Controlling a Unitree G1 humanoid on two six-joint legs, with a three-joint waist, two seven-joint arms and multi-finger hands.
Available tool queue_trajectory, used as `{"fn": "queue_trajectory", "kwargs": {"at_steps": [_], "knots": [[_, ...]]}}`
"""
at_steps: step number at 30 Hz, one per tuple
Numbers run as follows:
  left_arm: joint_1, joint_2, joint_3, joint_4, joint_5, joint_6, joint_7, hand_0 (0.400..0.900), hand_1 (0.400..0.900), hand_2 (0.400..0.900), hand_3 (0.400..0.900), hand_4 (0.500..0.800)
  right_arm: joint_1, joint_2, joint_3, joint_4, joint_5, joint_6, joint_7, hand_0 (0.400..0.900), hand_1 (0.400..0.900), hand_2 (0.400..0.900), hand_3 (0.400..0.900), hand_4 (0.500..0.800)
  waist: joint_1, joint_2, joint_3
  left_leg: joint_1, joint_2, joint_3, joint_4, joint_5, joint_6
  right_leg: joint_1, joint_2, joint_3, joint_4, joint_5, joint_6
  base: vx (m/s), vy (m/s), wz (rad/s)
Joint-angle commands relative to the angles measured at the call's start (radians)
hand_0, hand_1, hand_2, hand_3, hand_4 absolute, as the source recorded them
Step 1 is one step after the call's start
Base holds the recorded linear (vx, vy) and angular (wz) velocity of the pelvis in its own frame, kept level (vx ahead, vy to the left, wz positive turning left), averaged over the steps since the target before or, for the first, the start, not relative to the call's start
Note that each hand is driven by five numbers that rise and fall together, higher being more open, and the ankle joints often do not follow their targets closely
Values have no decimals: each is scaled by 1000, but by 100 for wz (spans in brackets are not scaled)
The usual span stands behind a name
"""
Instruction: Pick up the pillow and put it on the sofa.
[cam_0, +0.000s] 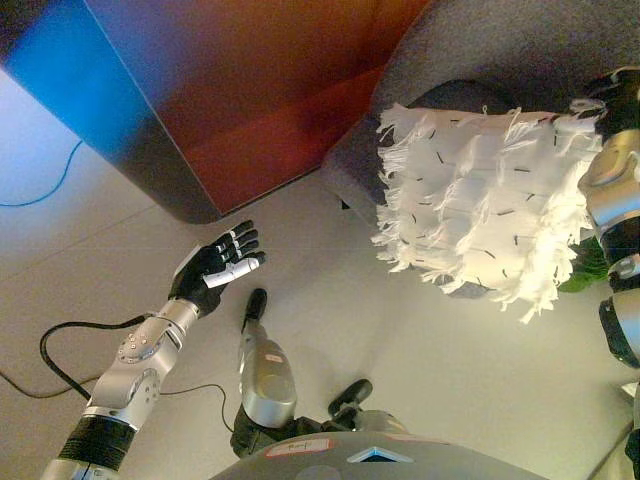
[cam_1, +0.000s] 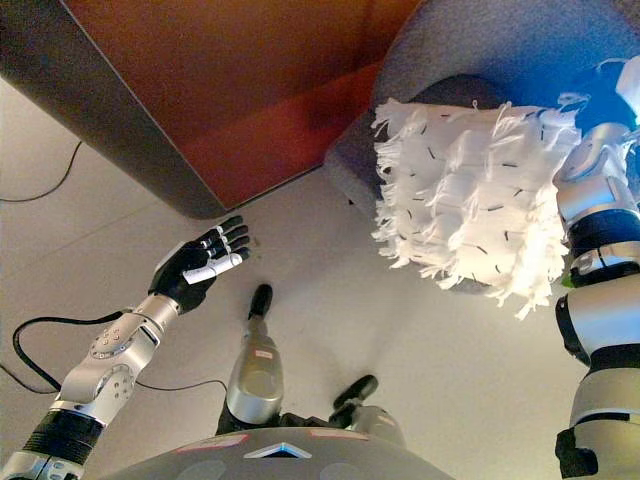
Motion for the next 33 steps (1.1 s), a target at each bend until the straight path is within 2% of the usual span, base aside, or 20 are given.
{"fn": "queue_trajectory", "kwargs": {"at_steps": [1, 5, 6, 9, 14, 19, 21, 25, 29, 31, 33], "knots": [[-35, 22, -16, -131, -26, -76, -43, 900, 900, 900, 900, 800, -142, -140, 0, -18, -16, -16, -137, 900, 900, 900, 900, 800, 20, 1, -75, 106, 71, 23, -1, -105, 4, 6, -46, 25, -1, 38, 31, 119, 56, -14], [-16, 12, -43, -133, -18, -66, -31, 900, 900, 900, 900, 800, -63, -123, -57, -92, -11, -64, -114, 900, 900, 900, 900, 800, -7, 11, -112, 168, 63, 46, -1, -121, 11, 34, -59, 50, -1, 36, 36, 118, 103, -20], [-16, 8, -47, -128, -17, -66, -30, 900, 900, 900, 900, 800, -42, -120, -75, -118, -10, -71, -106, 900, 900, 900, 900, 800, -15, 11, -117, 172, 51, 58, -2, -105, 22, 32, -71, 40, -1, 52, 26, 36, 128, -20], [-12, -7, -63, -123, -10, -68, -23, 900, 900, 900, 900, 800, 14, -104, -111, -206, 2, -89, -94, 900, 900, 900, 900, 800, -41, 18, -139, 212, 37, 74, 0, -119, 28, 45, -81, 56, -1, 54, 27, 39, 115, -22], [-4, -37, -77, -107, -8, -91, -4, 900, 900, 900, 900, 800, 191, -45, -233, -417, 70, -108, -50, 900, 900, 900, 900, 800, -110, 38, -154, 284, 17, 126, 7, -143, 44, 55, -94, 97, -1, 62, 21, -4, 129, -27], [-32, -85, -92, -73, 45, -118, 30, 900, 900, 900, 900, 800, 433, 62, -349, -701, 136, -119, -4, 900, 900, 900, 900, 800, -201, 46, -151, 318, -3, 171, 30, -166, 68, 38, -103, 154, 6, 82, 10, -91, 80, -31], [-40, -110, -79, -51, 74, -126, 45, 900, 900, 900, 900, 800, 585, 121, -414, -817, 148, -151, 36, 900, 900, 900, 900, 800, -247, 50, -152, 324, -9, 190, 54, -180, 77, 24, -105, 187, 12, 90, 8, -127, 67, -34], [-46, -160, -47, -2, 144, -143, 57, 900, 900, 900, 900, 800, 840, 220, -498, -934, 234, -193, 145, 900, 900, 900, 900, 800, -324, 62, -164, 336, -12, 236, 79, -189, 82, -5, -109, 239, 24, 101, 7, -118, 67, -32], [-43, -185, -4, 29, 169, -150, 70, 900, 900, 900, 900, 800, 1000, 307, -518, -1003, 272, -158, 234, 900, 900, 900, 900, 800, -394, 70, -172, 361, -21, 287, 87, -215, 85, -32, -115, 282, 33, 117, 13, -103, 55, -30], [-25, -197, 17, 38, 170, -146, 78, 900, 900, 900, 900, 800, 1064, 364, -517, -1014, 274, -168, 253, 900, 900, 900, 900, 800, -422, 76, -180, 369, -27, 311, 83, -221, 85, -47, -117, 298, 37, 124, 13, -90, 54, -25], [-6, -208, 41, 43, 150, -140, 64, 900, 900, 900, 900, 800, 1129, 408, -505, -1033, 265, -155, 283, 900, 900, 900, 900, 800, -447, 80, -187, 378, -37, 333, 75, -226, 86, -58, -119, 312, 36, 133, 16, -79, 40, -20]]}}
